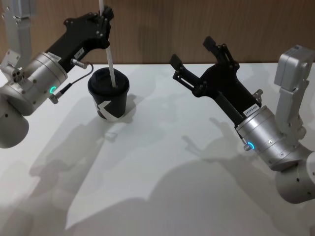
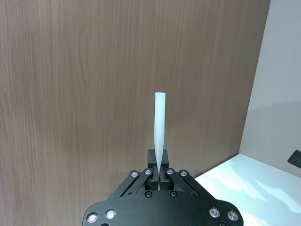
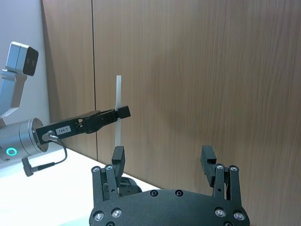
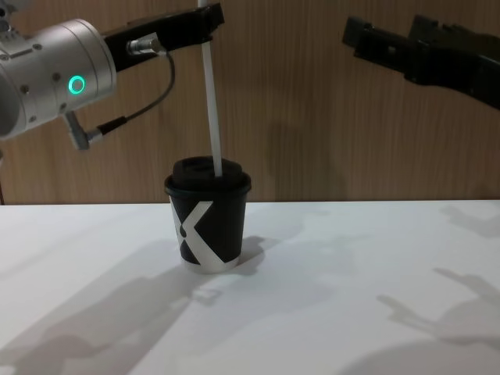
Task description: Pick up the straw with one hand, pass it to the other hand, and insert it into the cup.
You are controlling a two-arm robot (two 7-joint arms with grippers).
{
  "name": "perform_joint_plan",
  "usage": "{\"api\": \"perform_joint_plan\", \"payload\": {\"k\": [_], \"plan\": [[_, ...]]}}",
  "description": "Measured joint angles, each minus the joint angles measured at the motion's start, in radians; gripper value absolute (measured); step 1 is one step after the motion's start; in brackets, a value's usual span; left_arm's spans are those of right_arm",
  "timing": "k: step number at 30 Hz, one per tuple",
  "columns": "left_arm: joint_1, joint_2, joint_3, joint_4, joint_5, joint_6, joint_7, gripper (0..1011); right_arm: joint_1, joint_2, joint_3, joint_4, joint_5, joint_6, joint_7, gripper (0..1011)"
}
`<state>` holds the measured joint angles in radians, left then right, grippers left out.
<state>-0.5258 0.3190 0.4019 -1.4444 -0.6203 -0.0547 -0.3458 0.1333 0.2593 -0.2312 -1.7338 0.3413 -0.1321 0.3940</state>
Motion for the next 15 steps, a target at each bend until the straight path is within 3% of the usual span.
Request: {"api": "perform_joint_plan", "payload": {"k": [12,15], "plan": [[-0.001,-0.009,0.000,0.023,0.005,0.014,-0.015,12,0.000,0.000,0.000,0.000,0.000,0.000,0.000,1001],[-0.001,-0.009,0.002,0.026,0.012,0.019,-0.015,71,0.000,0.000,0.000,0.000,0.000,0.000,0.000,1001]]}}
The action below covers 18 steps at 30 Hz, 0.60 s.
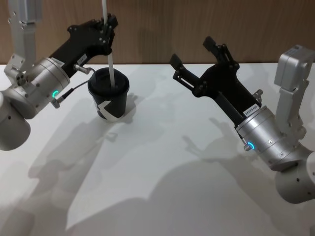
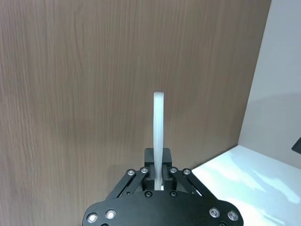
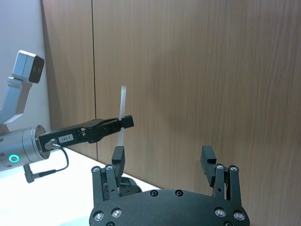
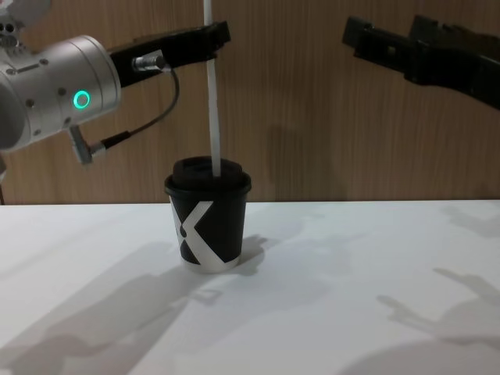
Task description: Pick up the straw with one hand, pass it to the other hand, and insert it into the cup.
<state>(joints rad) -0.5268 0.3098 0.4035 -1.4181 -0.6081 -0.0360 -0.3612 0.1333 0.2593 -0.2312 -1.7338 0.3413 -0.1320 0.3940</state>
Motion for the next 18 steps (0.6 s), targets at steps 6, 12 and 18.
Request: {"api": "perform_joint_plan", "payload": {"k": [6,12,18], "plan": [[0.003,-0.001,0.003,0.005,0.015,0.004,0.001,246,0.000,0.000,0.000,0.000,0.000,0.000,0.000,1001],[0.015,0.001,0.003,-0.002,0.026,0.004,0.002,444,0.000,0.000,0.000,0.000,0.000,0.000,0.000,1001],[0.040,0.009,-0.006,-0.030,0.033,0.000,0.005,627,-0.001,0.002,-0.002,-0.002,0.001,0.000,0.000,1001]]}}
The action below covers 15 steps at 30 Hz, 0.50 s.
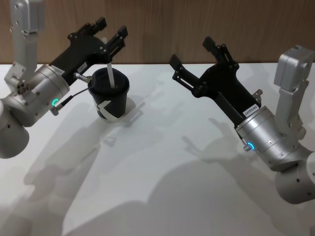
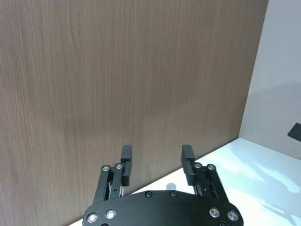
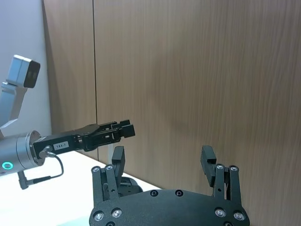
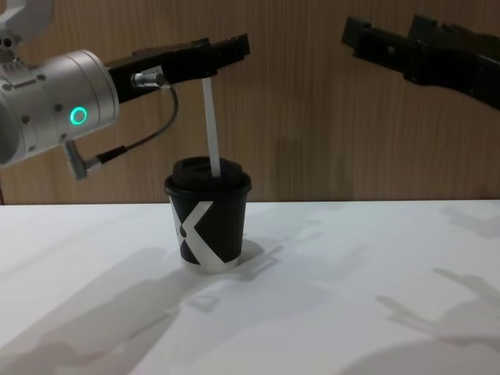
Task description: Pick up the straw with one hand, pass it to the other hand, and insert it into the cup.
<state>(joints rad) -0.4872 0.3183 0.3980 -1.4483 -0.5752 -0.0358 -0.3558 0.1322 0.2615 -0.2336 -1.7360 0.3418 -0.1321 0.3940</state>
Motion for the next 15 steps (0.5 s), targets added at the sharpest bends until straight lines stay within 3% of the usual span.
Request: {"api": "perform_joint_plan", "payload": {"k": [8,13,15], "plan": [[0.049,0.021,-0.024,-0.064,0.001,-0.014,0.002,878,-0.011,0.007,-0.008,-0.017,0.002,0.006,0.000,1001],[0.088,0.036,-0.046,-0.110,-0.008,-0.023,0.001,1000,-0.025,0.013,-0.018,-0.036,0.001,0.017,-0.005,1001],[0.109,0.044,-0.057,-0.134,-0.015,-0.025,-0.003,1003,-0.032,0.016,-0.023,-0.046,-0.001,0.022,-0.009,1001]]}}
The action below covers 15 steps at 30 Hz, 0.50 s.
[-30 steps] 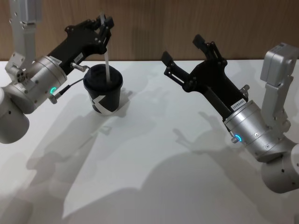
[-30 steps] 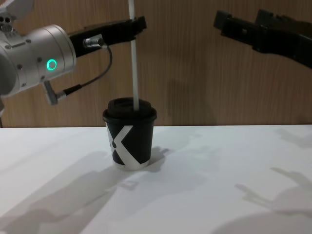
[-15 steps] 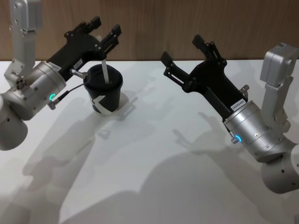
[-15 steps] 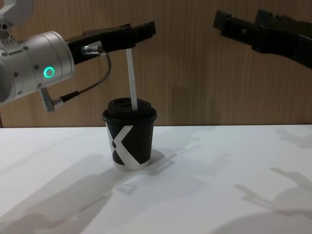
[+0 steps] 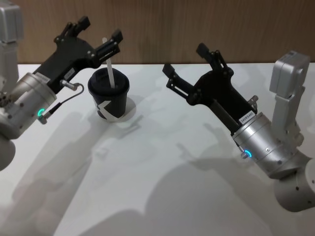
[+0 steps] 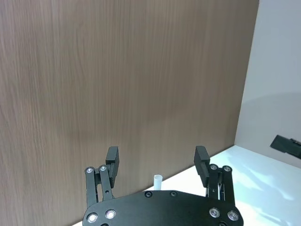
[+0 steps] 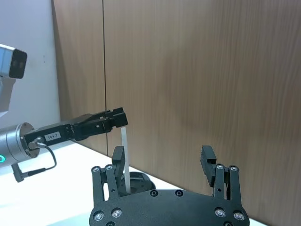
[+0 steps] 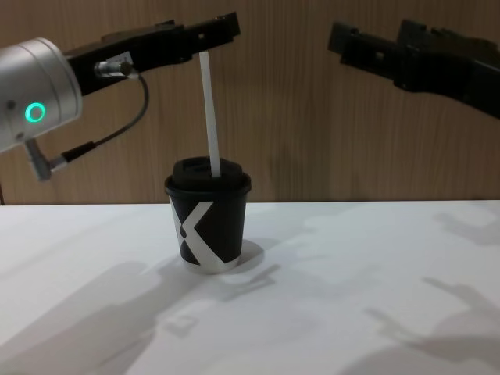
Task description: Pick up the straw with one hand, pass it to the other hand, and insert it into the cup.
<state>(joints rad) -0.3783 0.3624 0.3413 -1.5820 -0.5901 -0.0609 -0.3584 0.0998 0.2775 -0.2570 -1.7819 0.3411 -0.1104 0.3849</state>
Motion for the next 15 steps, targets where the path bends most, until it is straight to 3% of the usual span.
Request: {"api": "perform_joint_plan", "payload": {"k": [15], "plan": [[0.124,0.043,-0.043,-0.113,-0.050,0.004,-0.024,1003,-0.051,0.017,-0.024,-0.056,-0.027,0.023,-0.038,1001]]}}
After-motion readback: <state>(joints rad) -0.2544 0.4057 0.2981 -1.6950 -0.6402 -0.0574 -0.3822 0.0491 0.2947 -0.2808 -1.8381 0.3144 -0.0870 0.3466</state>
